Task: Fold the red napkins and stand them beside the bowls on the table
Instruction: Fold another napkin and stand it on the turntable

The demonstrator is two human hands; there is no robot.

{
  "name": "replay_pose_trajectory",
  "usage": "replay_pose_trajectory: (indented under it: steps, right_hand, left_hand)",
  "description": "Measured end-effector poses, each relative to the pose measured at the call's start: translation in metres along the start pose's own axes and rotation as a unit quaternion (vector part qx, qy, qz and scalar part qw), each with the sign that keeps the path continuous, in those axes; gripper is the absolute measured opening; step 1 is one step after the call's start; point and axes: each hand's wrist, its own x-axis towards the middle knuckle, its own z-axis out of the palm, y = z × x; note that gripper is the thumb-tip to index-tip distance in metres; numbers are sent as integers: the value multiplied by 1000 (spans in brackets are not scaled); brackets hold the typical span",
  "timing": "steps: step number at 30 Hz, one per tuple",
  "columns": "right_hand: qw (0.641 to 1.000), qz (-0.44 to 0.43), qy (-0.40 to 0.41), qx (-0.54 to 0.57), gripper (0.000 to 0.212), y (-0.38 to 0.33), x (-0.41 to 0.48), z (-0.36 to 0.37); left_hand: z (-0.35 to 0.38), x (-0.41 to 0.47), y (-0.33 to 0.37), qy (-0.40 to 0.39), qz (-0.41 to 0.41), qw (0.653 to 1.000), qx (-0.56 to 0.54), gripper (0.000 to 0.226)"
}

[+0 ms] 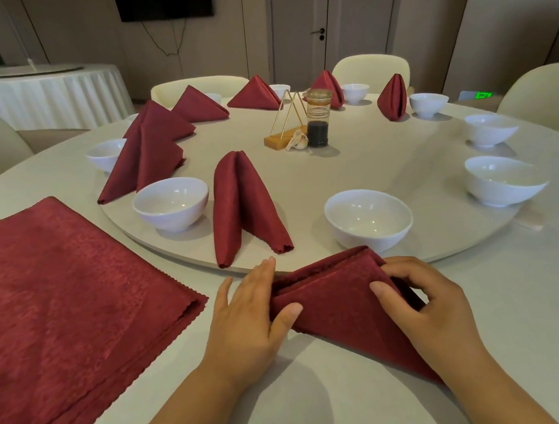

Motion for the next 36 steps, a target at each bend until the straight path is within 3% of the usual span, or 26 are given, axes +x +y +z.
replay_pose_trajectory:
  steps: [5,9,11,16,20,27,29,32,36]
  right_hand:
    - [1000,0,2,2,15,1,-1,0]
    - [1000,-5,6,-1,14,1,0,0]
    - [1000,-4,5,1,13,1,0,-1]
    - [1000,-3,-17,0,16,2,0,-3]
    - [1000,1,-15,1,17,2,0,-2]
    - [999,16,-18,41,19,1,0,-4]
    - [999,21,-21,39,22,1,0,-4]
    - [999,24,-27,24,22,0,0,-3]
    - [999,30,-15,12,16,-1,-1,-3]
  left_hand:
    - [-4,0,1,15,-57,997,46,127]
    - [-5,2,-3,36,-105,992,53,127]
    - [-5,4,-7,64,-94,992,49,117]
    - [-3,3,-6,83,44,994,49,60]
    - [-4,2,1,59,92,994,10,47]
    - [-1,1,-2,33,90,995,-3,62]
    - [1,2,-1,45,84,995,5,76]
    - [3,1,-4,34,27,999,0,103]
    - [4,1,-6,30,-13,999,36,104]
